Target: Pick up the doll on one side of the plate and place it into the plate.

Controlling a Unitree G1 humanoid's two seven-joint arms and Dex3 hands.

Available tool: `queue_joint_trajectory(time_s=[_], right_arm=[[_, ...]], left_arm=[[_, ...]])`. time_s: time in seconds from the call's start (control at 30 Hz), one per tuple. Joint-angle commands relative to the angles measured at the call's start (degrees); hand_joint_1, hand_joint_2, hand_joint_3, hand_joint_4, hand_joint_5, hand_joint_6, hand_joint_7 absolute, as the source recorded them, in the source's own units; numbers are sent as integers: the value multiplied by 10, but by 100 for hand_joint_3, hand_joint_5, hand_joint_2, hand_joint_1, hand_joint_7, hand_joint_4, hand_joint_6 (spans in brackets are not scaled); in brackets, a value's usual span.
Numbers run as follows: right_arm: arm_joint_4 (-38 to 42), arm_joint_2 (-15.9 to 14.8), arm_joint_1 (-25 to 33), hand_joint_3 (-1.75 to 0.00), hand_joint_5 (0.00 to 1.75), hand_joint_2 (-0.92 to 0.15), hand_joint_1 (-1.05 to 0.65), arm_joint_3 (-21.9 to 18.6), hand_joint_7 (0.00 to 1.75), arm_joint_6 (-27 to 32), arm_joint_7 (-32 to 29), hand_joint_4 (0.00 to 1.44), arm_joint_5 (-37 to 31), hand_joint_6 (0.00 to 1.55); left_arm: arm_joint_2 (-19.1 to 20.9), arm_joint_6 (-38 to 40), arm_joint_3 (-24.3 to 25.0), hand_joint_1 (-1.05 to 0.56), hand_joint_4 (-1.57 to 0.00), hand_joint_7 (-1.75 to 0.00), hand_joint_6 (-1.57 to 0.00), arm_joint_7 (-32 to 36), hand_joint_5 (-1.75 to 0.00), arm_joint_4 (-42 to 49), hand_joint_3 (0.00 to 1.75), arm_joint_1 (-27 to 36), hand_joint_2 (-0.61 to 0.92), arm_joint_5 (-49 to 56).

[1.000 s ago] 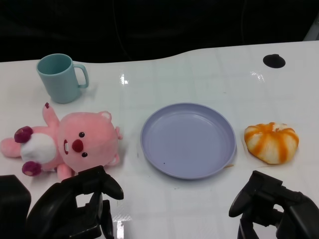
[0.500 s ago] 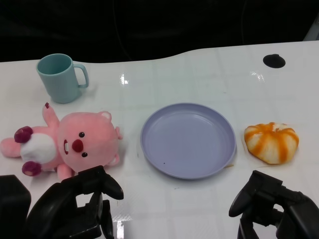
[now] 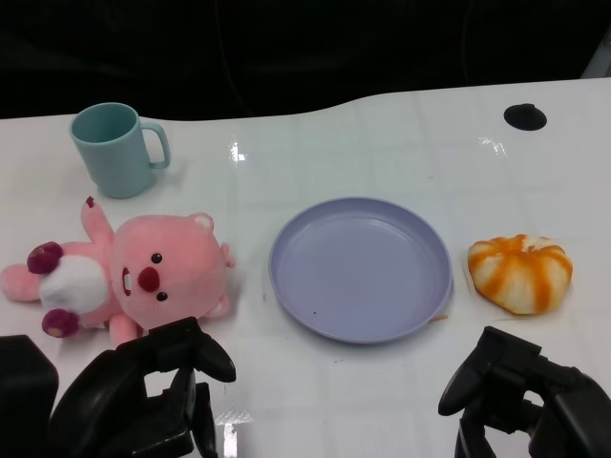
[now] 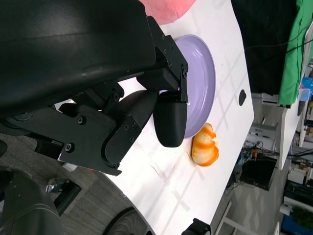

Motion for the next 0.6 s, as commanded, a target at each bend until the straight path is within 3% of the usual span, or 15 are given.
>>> queue_joint_trajectory(time_s=[0.03, 0.2, 0.33, 0.47, 0.57, 0.6], right_arm=[[-3, -1, 0, -139, 175, -44, 12, -2, 157, -4, -1, 73, 4, 59], [-2, -1, 0, -139, 175, -44, 12, -2, 157, -4, 0, 73, 6, 59], [-3, -1, 0, -139, 175, -44, 12, -1, 157, -2, 0, 73, 7, 59], [-3, 0, 1, -140, 175, -43, 12, -2, 157, -3, 0, 73, 8, 59], [-2, -1, 0, -140, 175, -43, 12, -2, 157, -6, 0, 73, 7, 59], [-2, -1, 0, -140, 175, -43, 13, -2, 157, -7, 0, 73, 7, 59]], left_arm=[[6, -2, 8, -10, -85, -160, -74, 1, -175, -2, 132, -6, 48, 1], [3, -8, 10, -9, -84, -156, -75, 0, -175, -1, 130, -6, 50, 0], [1, -16, 12, -9, -79, -134, -76, 5, -163, -8, 121, -4, 52, 6], [-1, -21, 16, -15, -75, -112, -75, 12, -148, -18, 127, -2, 44, 8], [-2, -33, 21, -24, -71, -98, -70, 12, -136, -23, 110, -3, 50, 8], [0, -42, 22, -26, -69, -91, -70, 13, -131, -26, 97, -4, 56, 13]])
